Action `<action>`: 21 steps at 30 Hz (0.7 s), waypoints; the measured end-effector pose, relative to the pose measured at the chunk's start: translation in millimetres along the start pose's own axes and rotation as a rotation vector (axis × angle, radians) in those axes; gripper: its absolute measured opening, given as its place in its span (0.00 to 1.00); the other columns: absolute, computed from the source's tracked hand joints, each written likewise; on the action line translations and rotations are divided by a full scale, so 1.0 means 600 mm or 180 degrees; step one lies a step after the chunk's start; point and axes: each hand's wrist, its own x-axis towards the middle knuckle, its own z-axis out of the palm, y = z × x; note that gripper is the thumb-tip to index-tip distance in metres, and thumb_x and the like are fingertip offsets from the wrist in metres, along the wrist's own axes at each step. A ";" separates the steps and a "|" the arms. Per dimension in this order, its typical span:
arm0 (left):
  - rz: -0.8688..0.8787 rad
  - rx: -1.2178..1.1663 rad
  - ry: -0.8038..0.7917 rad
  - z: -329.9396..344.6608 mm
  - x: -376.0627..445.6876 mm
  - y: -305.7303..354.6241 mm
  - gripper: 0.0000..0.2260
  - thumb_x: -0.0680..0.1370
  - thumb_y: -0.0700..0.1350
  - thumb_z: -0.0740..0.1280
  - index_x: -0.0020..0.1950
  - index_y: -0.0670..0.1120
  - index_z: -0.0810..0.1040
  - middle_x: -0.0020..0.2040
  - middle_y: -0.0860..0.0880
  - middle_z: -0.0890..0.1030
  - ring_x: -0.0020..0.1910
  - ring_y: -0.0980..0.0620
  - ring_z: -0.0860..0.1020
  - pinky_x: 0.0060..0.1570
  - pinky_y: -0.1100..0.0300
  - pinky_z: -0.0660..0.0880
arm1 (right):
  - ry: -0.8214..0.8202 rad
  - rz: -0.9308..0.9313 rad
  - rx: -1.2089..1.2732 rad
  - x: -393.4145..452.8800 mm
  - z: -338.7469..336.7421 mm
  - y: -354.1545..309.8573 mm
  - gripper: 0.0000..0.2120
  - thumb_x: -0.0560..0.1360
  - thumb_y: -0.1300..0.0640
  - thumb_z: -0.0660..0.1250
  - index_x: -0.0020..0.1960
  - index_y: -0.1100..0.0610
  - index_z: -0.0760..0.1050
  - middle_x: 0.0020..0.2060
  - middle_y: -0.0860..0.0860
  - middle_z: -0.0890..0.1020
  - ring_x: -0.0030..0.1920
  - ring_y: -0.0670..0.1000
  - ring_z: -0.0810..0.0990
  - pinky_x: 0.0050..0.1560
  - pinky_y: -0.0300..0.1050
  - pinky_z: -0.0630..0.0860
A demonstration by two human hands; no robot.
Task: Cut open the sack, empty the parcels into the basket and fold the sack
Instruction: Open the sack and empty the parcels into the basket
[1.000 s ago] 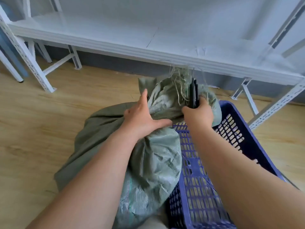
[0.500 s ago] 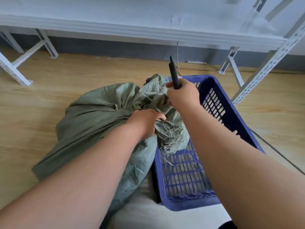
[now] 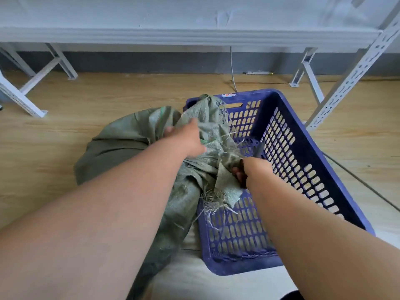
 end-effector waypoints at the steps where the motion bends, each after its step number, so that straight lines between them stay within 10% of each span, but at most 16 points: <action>1: 0.0263 -0.0200 -0.0371 0.009 -0.004 0.014 0.34 0.76 0.48 0.69 0.77 0.52 0.55 0.72 0.46 0.69 0.67 0.43 0.71 0.65 0.50 0.68 | 0.0028 -0.0028 0.0109 0.001 -0.010 -0.004 0.13 0.80 0.61 0.60 0.63 0.63 0.72 0.35 0.54 0.78 0.16 0.45 0.74 0.17 0.35 0.70; 5: 0.0997 0.0288 -0.0953 0.055 -0.020 0.039 0.22 0.78 0.41 0.62 0.69 0.59 0.71 0.68 0.51 0.75 0.59 0.49 0.76 0.58 0.56 0.75 | 0.0707 -0.1003 -0.0235 -0.002 -0.037 -0.044 0.13 0.77 0.61 0.60 0.61 0.56 0.74 0.36 0.51 0.73 0.31 0.50 0.72 0.31 0.44 0.71; 9: 0.1019 0.0828 -0.0917 0.077 -0.031 0.044 0.21 0.77 0.42 0.61 0.66 0.60 0.75 0.69 0.53 0.73 0.61 0.50 0.76 0.54 0.63 0.72 | -0.0475 -0.1727 -0.0815 -0.034 0.021 -0.085 0.09 0.76 0.59 0.66 0.52 0.48 0.77 0.38 0.50 0.78 0.31 0.50 0.76 0.29 0.40 0.74; 14: 0.0731 -0.0511 0.0903 0.026 -0.024 -0.011 0.11 0.76 0.49 0.67 0.58 0.53 0.79 0.59 0.50 0.79 0.59 0.47 0.76 0.56 0.55 0.73 | -0.0827 -0.1587 -0.0976 -0.050 0.054 -0.061 0.11 0.72 0.50 0.72 0.50 0.53 0.77 0.30 0.50 0.77 0.24 0.48 0.73 0.28 0.42 0.71; 16: 0.0516 -0.0346 0.1299 0.007 -0.007 -0.036 0.23 0.74 0.55 0.69 0.68 0.53 0.71 0.69 0.49 0.70 0.69 0.47 0.67 0.66 0.50 0.66 | -0.0943 -0.1660 -0.1090 -0.053 0.045 -0.051 0.19 0.68 0.43 0.76 0.47 0.54 0.73 0.32 0.49 0.76 0.28 0.48 0.74 0.30 0.43 0.71; 21: -0.0221 -0.0481 0.0197 -0.007 0.023 -0.046 0.53 0.67 0.65 0.72 0.79 0.49 0.44 0.79 0.46 0.52 0.77 0.44 0.56 0.72 0.47 0.60 | -0.1034 -0.2007 -0.2780 -0.062 0.036 -0.025 0.43 0.57 0.41 0.81 0.65 0.54 0.66 0.59 0.52 0.71 0.56 0.51 0.74 0.56 0.46 0.74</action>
